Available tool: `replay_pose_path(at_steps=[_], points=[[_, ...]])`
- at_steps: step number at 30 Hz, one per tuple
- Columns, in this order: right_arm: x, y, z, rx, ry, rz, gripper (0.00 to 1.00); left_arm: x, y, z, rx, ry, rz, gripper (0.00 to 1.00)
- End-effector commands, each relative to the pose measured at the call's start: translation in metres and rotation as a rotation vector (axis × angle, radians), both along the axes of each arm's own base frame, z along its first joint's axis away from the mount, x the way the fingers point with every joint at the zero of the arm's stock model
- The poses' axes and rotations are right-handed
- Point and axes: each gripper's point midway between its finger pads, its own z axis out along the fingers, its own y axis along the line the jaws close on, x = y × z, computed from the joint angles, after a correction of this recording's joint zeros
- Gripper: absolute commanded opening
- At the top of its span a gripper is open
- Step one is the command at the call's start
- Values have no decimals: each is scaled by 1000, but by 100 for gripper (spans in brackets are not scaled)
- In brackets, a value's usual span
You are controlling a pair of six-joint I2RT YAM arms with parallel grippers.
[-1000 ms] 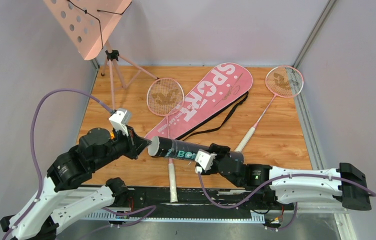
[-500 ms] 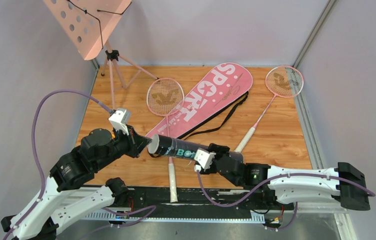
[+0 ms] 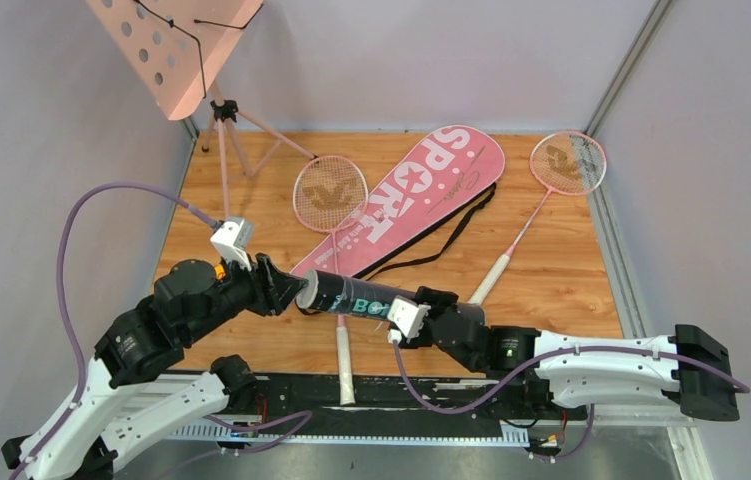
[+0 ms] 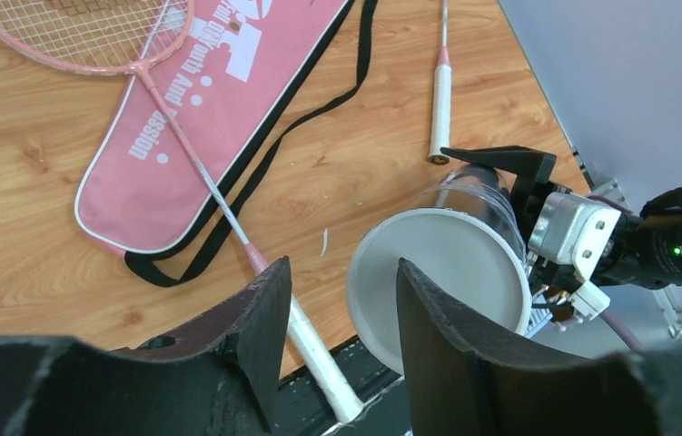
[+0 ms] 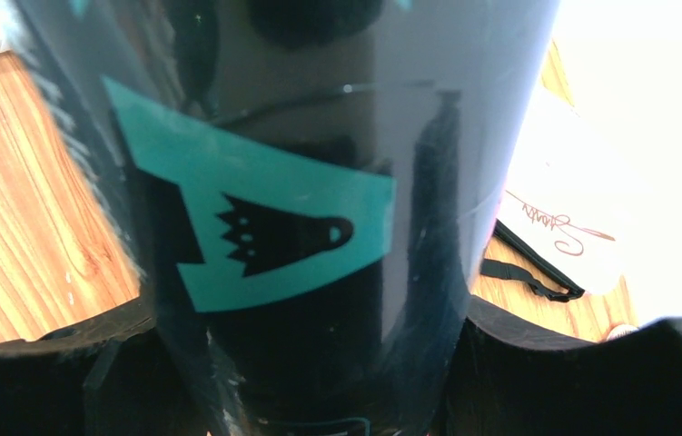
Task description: Pack up the badminton gear
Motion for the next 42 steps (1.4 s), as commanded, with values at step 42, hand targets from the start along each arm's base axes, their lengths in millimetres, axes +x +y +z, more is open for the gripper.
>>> replay_pose_path(at_steps=[42], points=[[-29,56,96,327,-64,295,24,-45,-17,26,-220,-76,-236,75]])
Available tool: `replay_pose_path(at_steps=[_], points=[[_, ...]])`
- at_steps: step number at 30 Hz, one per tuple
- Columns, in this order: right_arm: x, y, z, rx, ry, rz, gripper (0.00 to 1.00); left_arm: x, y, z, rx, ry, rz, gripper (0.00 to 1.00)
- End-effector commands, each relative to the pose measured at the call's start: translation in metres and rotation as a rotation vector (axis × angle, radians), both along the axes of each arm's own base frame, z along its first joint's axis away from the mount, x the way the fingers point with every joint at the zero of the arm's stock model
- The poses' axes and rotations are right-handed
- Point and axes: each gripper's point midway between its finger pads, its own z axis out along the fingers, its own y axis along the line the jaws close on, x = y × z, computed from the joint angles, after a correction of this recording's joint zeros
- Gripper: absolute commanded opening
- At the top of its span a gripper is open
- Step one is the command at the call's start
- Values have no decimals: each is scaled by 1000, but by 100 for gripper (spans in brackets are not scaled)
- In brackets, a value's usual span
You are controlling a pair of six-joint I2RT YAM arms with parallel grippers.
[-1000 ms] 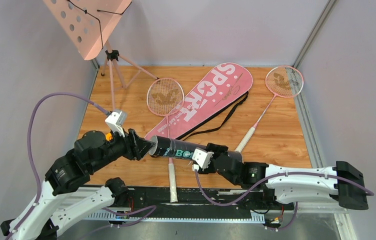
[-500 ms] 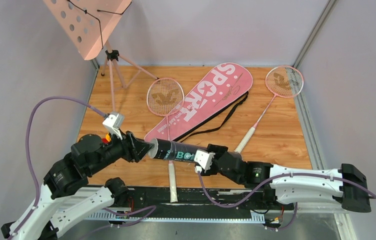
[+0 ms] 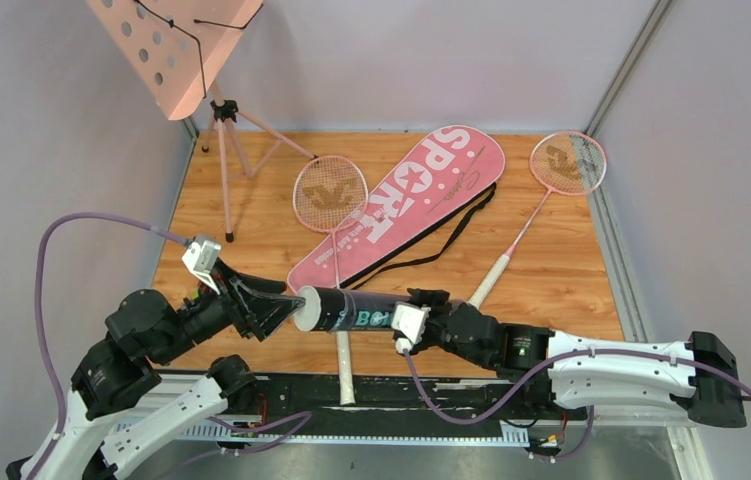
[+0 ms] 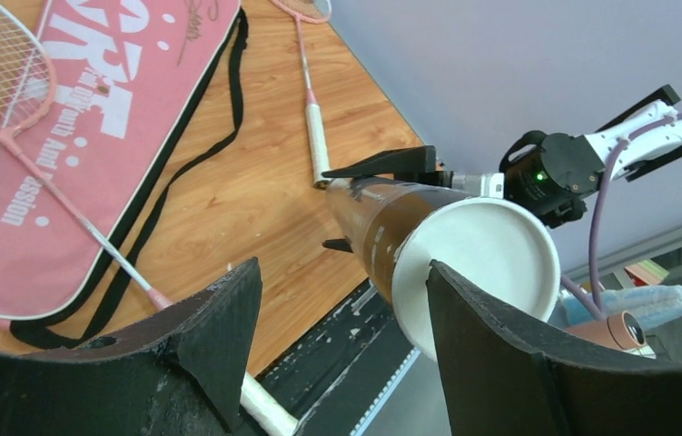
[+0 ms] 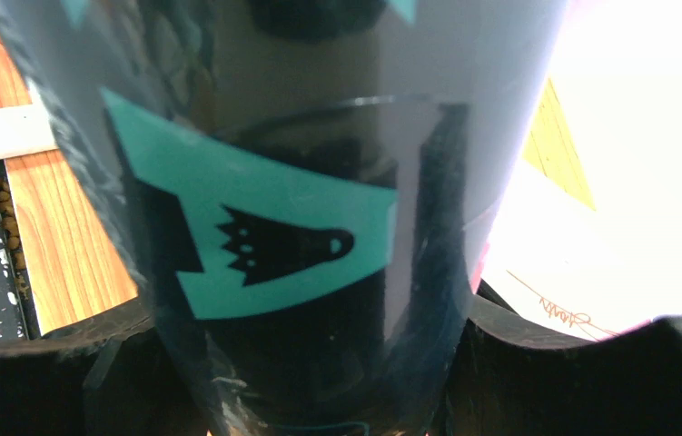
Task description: Pack up the badminton gear
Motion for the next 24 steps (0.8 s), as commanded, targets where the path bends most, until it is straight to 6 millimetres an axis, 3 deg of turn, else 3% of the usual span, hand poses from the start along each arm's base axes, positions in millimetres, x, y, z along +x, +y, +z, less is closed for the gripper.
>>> replay_pose_path(at_steps=[1,6,10,13,16,24], points=[[-8,32,64,211,-55,89,23,0,-19,-19,35,40,-77,76],[-8,43,79,243,-75,106,22,2,-30,-48,77,119,-95,76],[-12,44,104,347,-82,126,21,4,-25,-61,83,151,-60,74],[-16,43,107,372,-79,143,21,2,-23,-51,48,133,-59,72],[-19,41,99,361,-64,160,23,-3,-21,-29,8,90,-78,71],[-28,35,94,392,-49,195,23,-17,-16,7,-96,7,-122,74]])
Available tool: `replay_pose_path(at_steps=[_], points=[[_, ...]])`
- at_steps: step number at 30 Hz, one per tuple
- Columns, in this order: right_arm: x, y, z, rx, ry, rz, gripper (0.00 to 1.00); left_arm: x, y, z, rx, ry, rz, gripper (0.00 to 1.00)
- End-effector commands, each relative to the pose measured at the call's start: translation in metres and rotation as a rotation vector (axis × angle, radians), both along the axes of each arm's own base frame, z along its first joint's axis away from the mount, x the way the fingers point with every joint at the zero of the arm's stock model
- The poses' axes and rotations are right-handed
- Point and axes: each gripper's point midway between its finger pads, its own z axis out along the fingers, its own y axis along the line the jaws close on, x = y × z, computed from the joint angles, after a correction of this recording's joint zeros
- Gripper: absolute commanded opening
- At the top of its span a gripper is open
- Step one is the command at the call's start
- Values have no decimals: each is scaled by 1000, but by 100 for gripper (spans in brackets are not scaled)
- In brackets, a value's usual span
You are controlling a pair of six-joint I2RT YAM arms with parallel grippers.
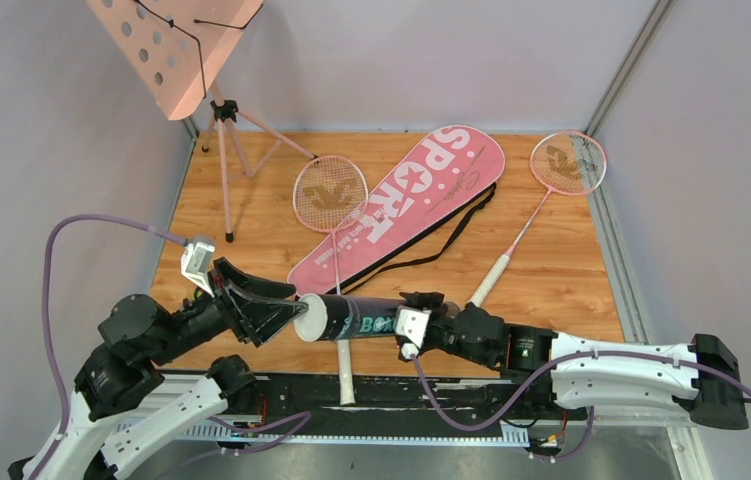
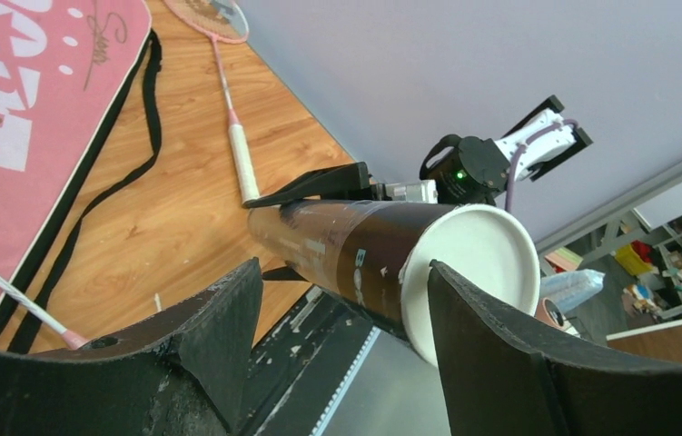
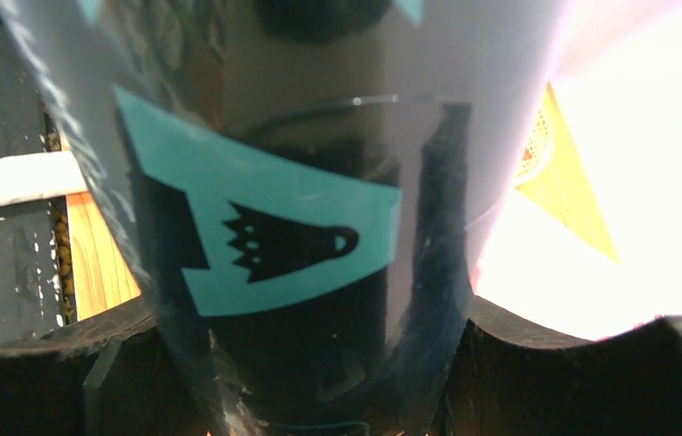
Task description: Pack up the badminton gear
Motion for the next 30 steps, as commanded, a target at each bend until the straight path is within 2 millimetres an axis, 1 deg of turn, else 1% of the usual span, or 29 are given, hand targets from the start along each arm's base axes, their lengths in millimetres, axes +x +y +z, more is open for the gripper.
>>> replay_pose_path(at_steps=[1,4,6,10,13,17,20,22,25,27,28,29,30], points=[[-16,22,89,338,-51,104,23,-5,-1,-13,20,12,-24,74],[-19,25,94,346,-50,120,23,-7,-7,-14,-1,5,-54,74],[-19,26,96,358,-48,123,23,-5,-12,-20,8,16,-65,74],[-20,29,103,410,-42,129,22,-3,-23,-36,37,60,-102,71],[-21,33,109,433,-44,138,22,2,-28,-52,64,103,-98,65],[-20,36,114,449,-48,134,22,8,-31,-70,100,145,-78,61],[-20,36,119,465,-50,137,22,12,-30,-85,156,176,-58,60],[-20,35,118,466,-49,134,22,14,-30,-90,173,181,-50,60],[-16,33,109,451,-47,111,22,18,-31,-87,165,165,-40,57],[-13,31,100,432,-39,94,22,22,-29,-80,158,141,-18,56],[-13,30,92,417,-32,87,22,23,-28,-72,155,116,-12,57],[-13,29,86,401,-23,85,22,26,-27,-69,157,110,3,61],[-13,28,79,384,-12,83,22,28,-24,-57,148,84,19,67]])
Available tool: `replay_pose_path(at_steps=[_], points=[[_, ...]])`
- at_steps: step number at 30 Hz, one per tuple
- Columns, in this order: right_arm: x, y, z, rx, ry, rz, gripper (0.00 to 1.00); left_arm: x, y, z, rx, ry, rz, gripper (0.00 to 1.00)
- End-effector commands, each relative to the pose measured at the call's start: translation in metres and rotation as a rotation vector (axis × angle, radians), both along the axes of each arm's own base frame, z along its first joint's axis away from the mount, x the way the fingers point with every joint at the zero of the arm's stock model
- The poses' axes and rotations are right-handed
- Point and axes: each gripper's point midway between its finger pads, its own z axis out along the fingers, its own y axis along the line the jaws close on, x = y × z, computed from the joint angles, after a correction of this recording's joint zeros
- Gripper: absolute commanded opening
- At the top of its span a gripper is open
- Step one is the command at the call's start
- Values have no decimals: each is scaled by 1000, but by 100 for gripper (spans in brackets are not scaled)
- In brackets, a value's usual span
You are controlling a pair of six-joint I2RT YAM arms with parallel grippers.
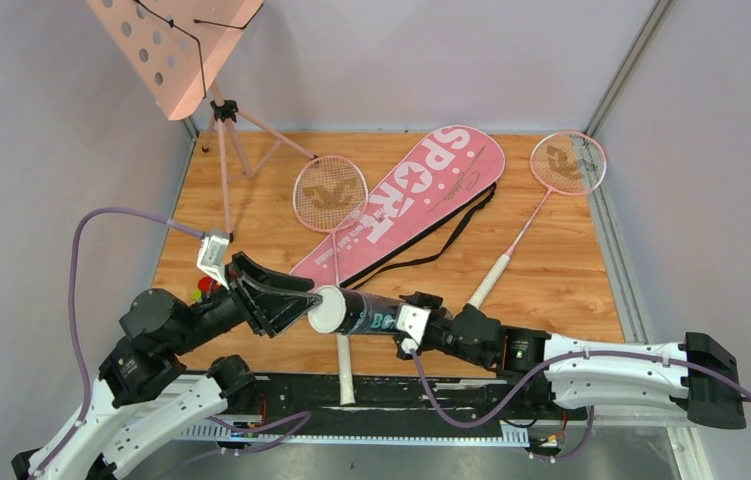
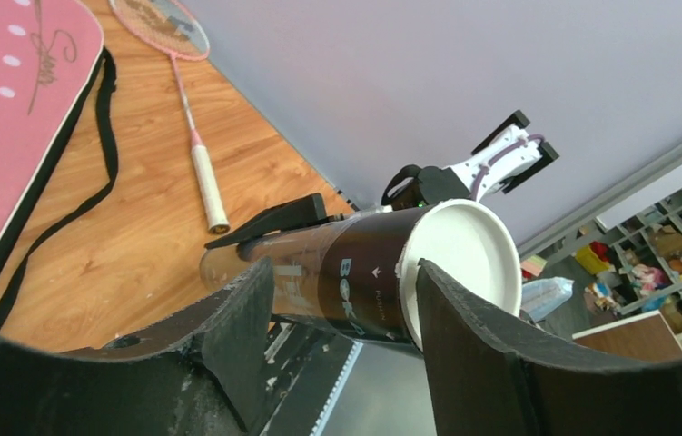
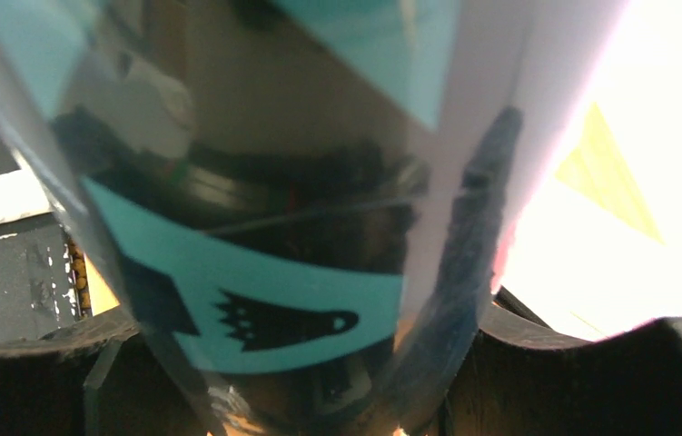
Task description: Pack up the badminton gear
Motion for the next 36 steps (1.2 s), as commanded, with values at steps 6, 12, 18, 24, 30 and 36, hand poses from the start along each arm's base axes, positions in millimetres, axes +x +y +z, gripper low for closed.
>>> replay_pose_path(at_steps=[6,12,18,24,30,36], points=[[-9,9,61,262,13,19,22,29,4,-7,235,-31,114,99],[-1,-3,35,212,156,-109,24,42,7,34,279,-183,160,100],[18,-2,33,296,381,-296,26,73,16,21,466,-257,269,100],[64,-14,36,344,654,-490,27,105,42,-47,734,-258,419,100],[122,-41,51,484,849,-700,26,107,48,-92,839,-256,406,100],[176,-110,36,582,952,-937,27,111,53,-110,908,-243,412,100]])
